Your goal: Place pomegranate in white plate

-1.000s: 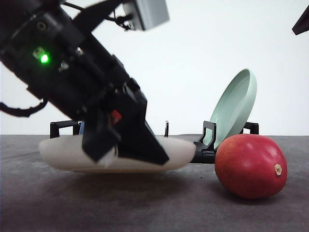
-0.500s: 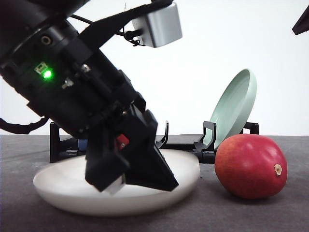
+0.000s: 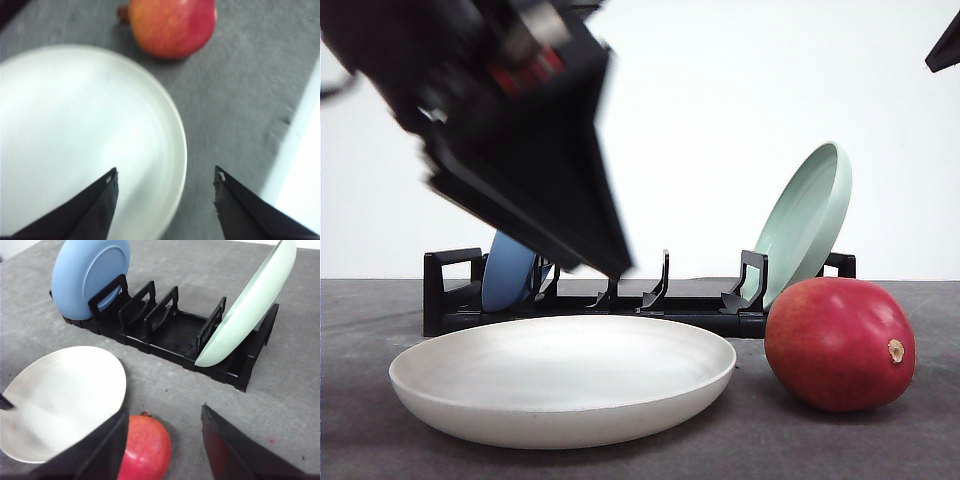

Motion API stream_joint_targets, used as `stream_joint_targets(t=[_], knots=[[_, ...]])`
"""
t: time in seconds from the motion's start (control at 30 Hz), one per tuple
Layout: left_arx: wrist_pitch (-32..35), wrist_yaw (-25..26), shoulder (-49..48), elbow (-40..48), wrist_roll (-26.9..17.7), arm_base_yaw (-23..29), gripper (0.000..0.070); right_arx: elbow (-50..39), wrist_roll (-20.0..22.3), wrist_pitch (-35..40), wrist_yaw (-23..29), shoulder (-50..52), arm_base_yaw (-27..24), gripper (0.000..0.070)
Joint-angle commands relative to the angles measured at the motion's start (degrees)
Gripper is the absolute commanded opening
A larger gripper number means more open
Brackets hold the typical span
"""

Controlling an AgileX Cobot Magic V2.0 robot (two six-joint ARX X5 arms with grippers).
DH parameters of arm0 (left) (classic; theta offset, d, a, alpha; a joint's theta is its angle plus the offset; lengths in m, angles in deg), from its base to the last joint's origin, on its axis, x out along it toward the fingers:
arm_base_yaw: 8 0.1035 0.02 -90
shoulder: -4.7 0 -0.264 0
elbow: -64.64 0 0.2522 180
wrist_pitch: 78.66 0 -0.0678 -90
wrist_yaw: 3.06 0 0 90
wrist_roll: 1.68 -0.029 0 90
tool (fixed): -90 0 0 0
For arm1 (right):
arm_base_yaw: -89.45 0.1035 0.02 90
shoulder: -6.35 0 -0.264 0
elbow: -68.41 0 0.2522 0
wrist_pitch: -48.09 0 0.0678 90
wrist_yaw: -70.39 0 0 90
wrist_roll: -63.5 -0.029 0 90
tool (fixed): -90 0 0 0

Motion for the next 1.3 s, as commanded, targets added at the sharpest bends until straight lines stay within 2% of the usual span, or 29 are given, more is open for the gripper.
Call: stream_joint_targets(t=[0.0, 0.13, 0.43, 0.67, 0.83, 1.07, 1.27], knots=[[-2.5, 2.2, -0.7, -1.0, 1.9, 1.8, 0.0364, 0.9, 0.2, 0.5, 0.0, -0.1, 0.3, 0.029], [-5.1, 4.2, -4.4, -1.1, 3.8, 8.7, 0.0359, 0.9, 0.2, 0.5, 0.0, -0.1, 0.3, 0.029], [-8.8, 4.4, -11.9, -1.1, 4.1, 25.5, 0.035, 0.9, 0.0, 0.4, -0.1, -0.1, 0.3, 0.029], [-8.8, 4.4, -17.1, -1.1, 4.2, 34.7, 0.0349, 0.9, -3.2, -1.9, -0.2, -0.2, 0.3, 0.0291], [-9.1, 4.4, -18.8, -1.1, 4.2, 37.6, 0.0349, 2.2, -8.5, -8.5, 0.3, -1.6, 1.9, 0.029], [-9.0, 4.4, -19.1, -1.1, 4.3, 37.8, 0.0349, 7.8, -11.2, -16.5, 6.9, -9.9, 7.7, 0.029], [-9.0, 4.4, -19.1, -1.1, 4.3, 37.8, 0.0349, 10.9, -13.4, -18.2, 9.4, -20.7, 12.8, 0.029]])
